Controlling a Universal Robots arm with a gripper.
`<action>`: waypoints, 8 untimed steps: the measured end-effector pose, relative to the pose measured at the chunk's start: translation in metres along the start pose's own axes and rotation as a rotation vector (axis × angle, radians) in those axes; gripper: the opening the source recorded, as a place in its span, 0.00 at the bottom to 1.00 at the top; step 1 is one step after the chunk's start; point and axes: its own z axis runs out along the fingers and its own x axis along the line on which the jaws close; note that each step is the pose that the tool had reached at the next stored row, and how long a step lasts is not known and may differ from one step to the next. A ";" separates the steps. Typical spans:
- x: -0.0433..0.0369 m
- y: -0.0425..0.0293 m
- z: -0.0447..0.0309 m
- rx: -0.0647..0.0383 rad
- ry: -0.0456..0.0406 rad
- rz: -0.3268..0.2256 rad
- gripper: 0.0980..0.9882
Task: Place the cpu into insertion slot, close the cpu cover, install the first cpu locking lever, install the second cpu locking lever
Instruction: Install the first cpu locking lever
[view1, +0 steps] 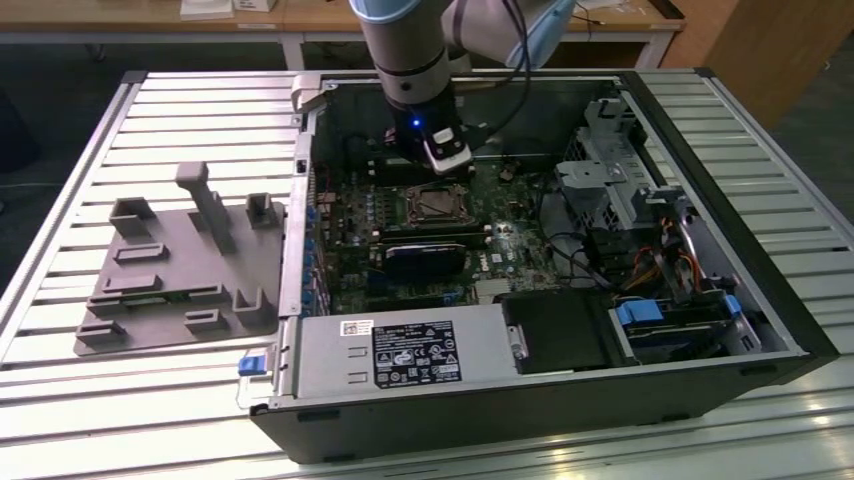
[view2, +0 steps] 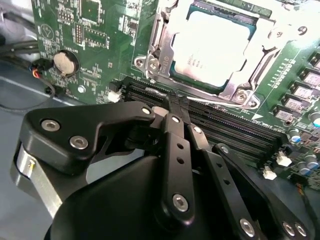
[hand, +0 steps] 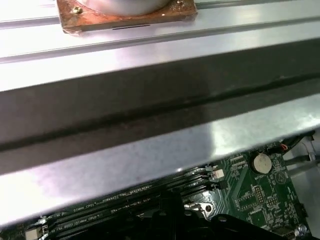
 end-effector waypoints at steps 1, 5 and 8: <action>0.0001 0.0001 0.0003 0.002 -0.0021 0.009 0.01; 0.0015 0.0007 0.0011 0.008 -0.0091 0.037 0.01; 0.0033 0.0019 0.0018 0.011 -0.0134 0.054 0.01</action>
